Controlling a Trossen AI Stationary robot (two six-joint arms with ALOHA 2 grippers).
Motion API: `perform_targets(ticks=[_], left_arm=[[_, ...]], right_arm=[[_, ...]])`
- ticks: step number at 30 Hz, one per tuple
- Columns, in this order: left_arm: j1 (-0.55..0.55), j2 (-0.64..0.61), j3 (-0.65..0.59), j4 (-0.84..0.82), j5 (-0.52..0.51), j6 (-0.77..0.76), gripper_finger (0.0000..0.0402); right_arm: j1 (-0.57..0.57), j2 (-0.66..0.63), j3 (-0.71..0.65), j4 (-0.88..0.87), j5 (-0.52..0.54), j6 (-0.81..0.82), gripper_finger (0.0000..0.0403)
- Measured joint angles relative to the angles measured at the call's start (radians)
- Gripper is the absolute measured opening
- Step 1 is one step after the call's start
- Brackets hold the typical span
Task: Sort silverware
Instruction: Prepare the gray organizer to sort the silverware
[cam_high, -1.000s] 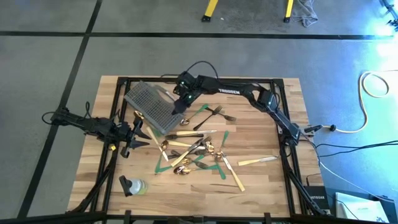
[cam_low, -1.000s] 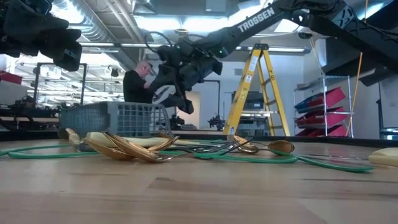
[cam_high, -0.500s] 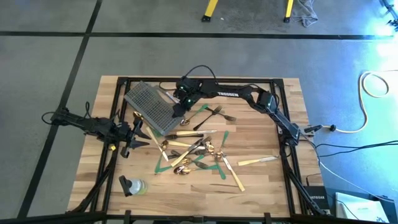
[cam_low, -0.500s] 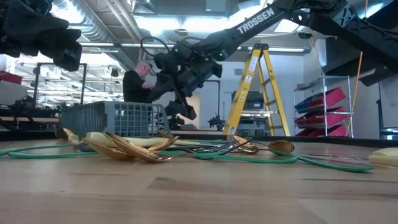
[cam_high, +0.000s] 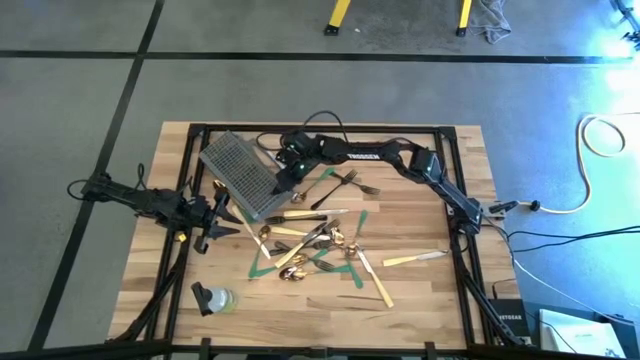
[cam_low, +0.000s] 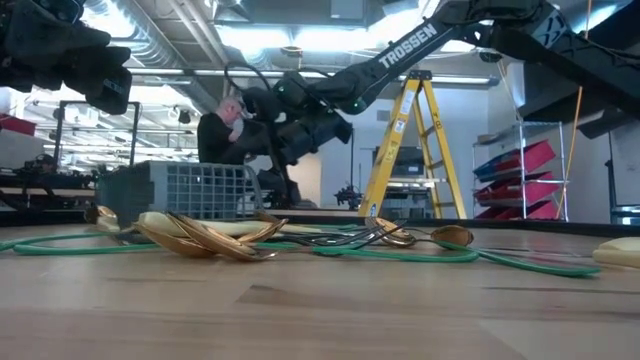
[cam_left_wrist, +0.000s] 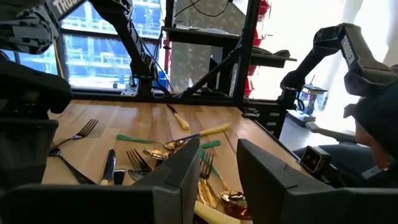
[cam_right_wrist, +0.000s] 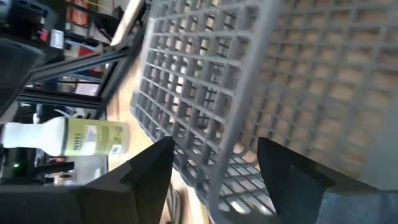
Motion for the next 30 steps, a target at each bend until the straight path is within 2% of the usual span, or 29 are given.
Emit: perform_targets(ticks=[7,14,19,30], left_arm=[[0.000,0.000,0.000,0.000,0.000,0.000,0.0092],[0.000,0.000,0.000,0.000,0.000,0.000,0.0092],[0.000,0.000,0.000,0.000,0.000,0.000,0.0092],[0.000,0.000,0.000,0.000,0.000,0.000,0.0092]], right_arm=[[0.006,0.004,-0.001,0.058,-0.036,0.051,0.0217],[0.021,0.004,-0.001,0.147,-0.019,0.155,0.0203],[0.032,0.004,-0.001,0.188,-0.020,0.183,0.0169],[0.038,0.004,-0.001,0.177,-0.007,0.175,0.0070]])
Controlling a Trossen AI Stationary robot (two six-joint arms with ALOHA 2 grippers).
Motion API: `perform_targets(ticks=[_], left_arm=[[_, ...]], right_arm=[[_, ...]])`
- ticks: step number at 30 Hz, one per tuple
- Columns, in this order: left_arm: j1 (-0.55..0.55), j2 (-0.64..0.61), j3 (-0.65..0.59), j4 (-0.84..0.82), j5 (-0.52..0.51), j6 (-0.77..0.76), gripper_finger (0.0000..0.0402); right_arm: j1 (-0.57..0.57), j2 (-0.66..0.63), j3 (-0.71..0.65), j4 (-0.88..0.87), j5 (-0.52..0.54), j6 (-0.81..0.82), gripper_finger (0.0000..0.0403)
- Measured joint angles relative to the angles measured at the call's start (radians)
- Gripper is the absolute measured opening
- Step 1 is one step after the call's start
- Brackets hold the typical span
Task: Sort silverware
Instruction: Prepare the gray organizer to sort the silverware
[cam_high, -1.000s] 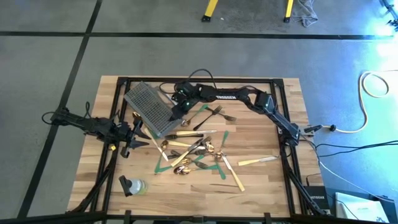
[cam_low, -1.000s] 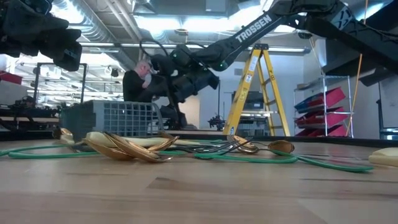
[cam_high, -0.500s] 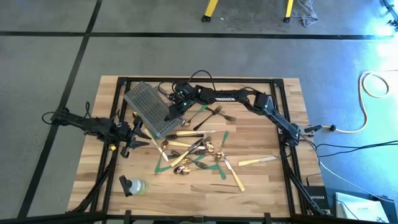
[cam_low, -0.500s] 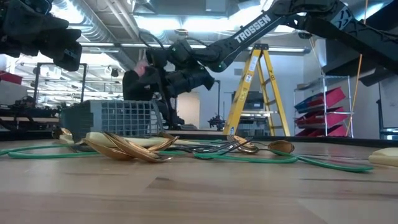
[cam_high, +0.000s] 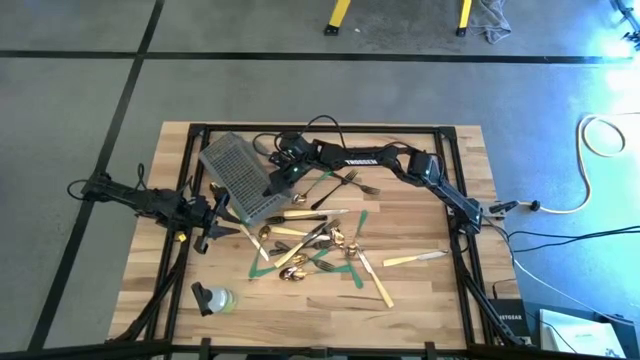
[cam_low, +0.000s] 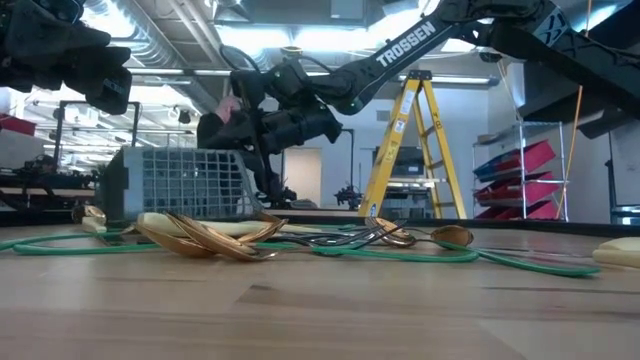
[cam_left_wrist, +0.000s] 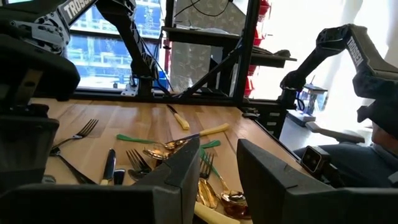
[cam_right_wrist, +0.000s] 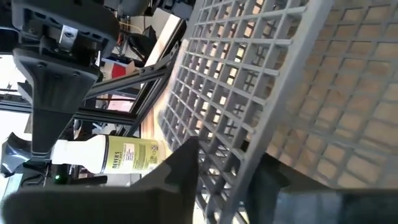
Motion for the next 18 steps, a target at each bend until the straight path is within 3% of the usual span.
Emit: perform_targets(ticks=[6,18], left_arm=[[0.000,0.000,0.000,0.000,0.000,0.000,0.0092],[0.000,0.000,0.000,0.000,0.000,0.000,0.0092]], right_arm=[[0.000,-0.003,0.001,0.026,-0.025,0.009,0.0008],[-0.015,-0.010,0.002,0.035,-0.027,0.007,0.0001]])
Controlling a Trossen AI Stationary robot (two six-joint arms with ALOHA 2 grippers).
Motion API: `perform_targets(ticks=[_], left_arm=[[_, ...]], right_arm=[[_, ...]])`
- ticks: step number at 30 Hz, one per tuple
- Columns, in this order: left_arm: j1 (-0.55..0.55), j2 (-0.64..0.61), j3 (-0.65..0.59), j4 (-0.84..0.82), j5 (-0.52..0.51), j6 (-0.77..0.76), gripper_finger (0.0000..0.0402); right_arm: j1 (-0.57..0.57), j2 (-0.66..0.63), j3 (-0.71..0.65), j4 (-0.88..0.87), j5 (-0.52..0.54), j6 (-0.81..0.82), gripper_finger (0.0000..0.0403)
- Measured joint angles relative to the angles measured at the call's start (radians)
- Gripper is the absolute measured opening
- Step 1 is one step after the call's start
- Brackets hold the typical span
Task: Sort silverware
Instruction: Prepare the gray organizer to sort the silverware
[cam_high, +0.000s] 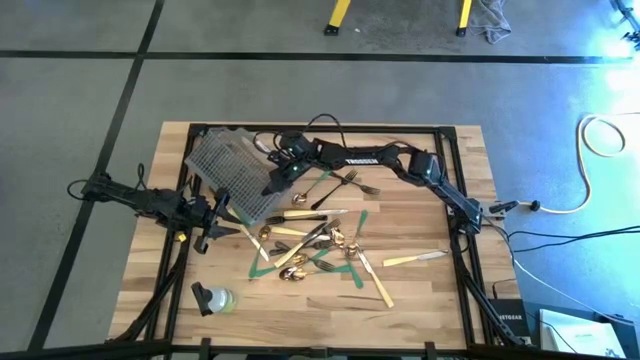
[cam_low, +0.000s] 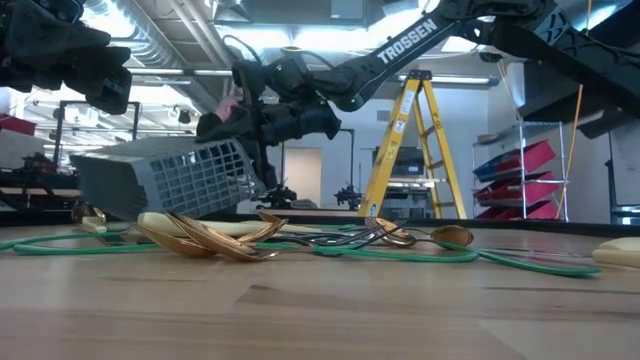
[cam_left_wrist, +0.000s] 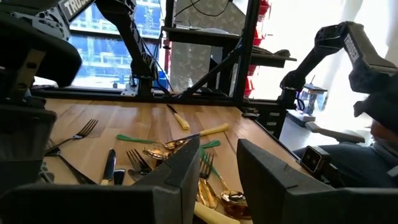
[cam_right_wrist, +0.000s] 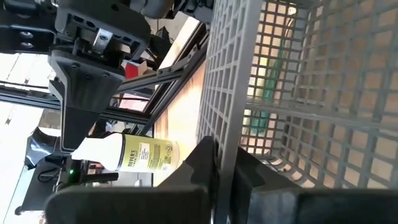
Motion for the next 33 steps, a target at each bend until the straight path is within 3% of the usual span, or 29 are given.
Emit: perform_targets(ticks=[9,20,23,29,33], left_arm=[[0.000,0.000,0.000,0.000,0.000,0.000,0.0092],[0.000,0.000,0.000,0.000,0.000,0.000,0.0092],[0.000,0.000,0.000,0.000,0.000,0.000,0.0092],[0.000,0.000,0.000,0.000,0.000,0.000,0.0092],[0.000,0.000,0.000,0.000,0.000,0.000,0.0092]], right_arm=[[-0.046,-0.002,0.110,-0.108,0.004,-0.021,0.0000],[-0.140,-0.034,0.487,-0.773,0.068,-0.358,0.0000],[-0.171,-0.134,0.411,-0.808,0.064,-0.406,0.0000],[-0.257,-0.288,0.398,-1.072,0.227,-0.552,0.0000],[-0.284,-0.379,0.398,-1.212,0.280,-0.622,0.0000]])
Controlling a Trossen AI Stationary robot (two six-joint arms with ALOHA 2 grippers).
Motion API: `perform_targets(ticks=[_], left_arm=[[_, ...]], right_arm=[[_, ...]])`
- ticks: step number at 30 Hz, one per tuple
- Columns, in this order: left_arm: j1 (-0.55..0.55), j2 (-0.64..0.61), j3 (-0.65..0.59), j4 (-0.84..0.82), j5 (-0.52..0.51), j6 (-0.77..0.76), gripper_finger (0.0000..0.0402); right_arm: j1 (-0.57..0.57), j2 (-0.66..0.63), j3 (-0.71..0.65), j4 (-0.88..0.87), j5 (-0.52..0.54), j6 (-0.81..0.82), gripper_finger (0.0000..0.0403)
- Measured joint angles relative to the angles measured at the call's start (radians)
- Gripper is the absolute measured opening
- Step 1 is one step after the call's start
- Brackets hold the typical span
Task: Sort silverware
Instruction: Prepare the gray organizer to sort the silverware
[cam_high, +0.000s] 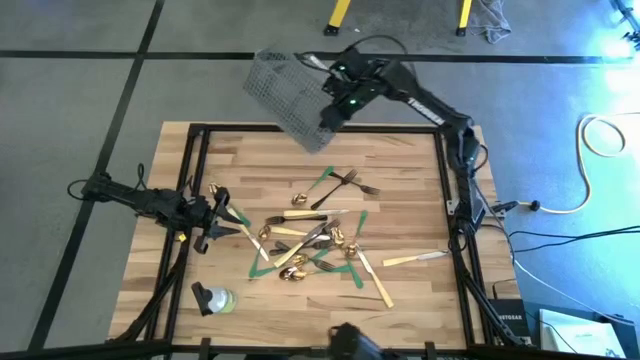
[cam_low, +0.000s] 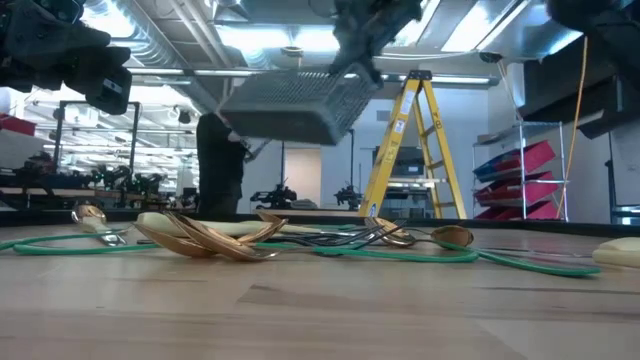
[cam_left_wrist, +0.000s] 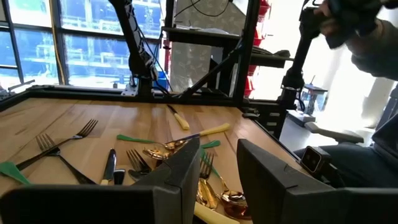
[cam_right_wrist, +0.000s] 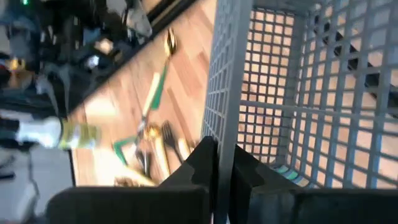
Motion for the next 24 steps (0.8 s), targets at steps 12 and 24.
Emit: perform_targets(ticks=[12,24], left_arm=[[0.000,0.000,0.000,0.000,0.000,0.000,0.0092],[0.000,0.000,0.000,0.000,0.000,0.000,0.0092]], right_arm=[[-0.015,-0.215,-0.002,-0.366,0.248,-0.092,0.0000],[-0.010,-0.614,-0.477,-0.315,0.360,-0.035,0.0000]])
